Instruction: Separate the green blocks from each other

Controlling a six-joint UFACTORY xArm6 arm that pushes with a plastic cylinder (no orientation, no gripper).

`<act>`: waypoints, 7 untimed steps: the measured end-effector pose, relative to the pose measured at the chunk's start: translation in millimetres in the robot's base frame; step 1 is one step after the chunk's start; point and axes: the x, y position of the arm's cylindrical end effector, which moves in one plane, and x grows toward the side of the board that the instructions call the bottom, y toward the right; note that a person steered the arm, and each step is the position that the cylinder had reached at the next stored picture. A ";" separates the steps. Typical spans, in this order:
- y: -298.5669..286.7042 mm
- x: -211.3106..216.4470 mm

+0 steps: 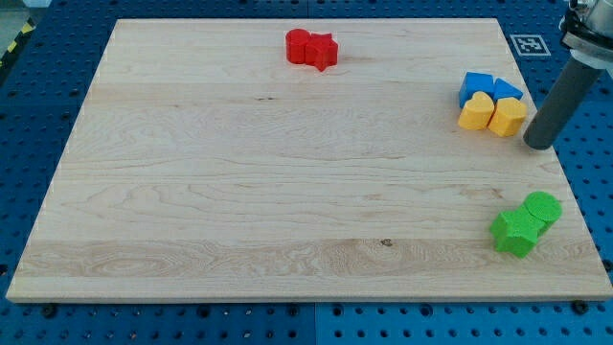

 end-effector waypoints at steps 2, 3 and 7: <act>-2.7 54.8; -2.7 79.3; -2.6 152.9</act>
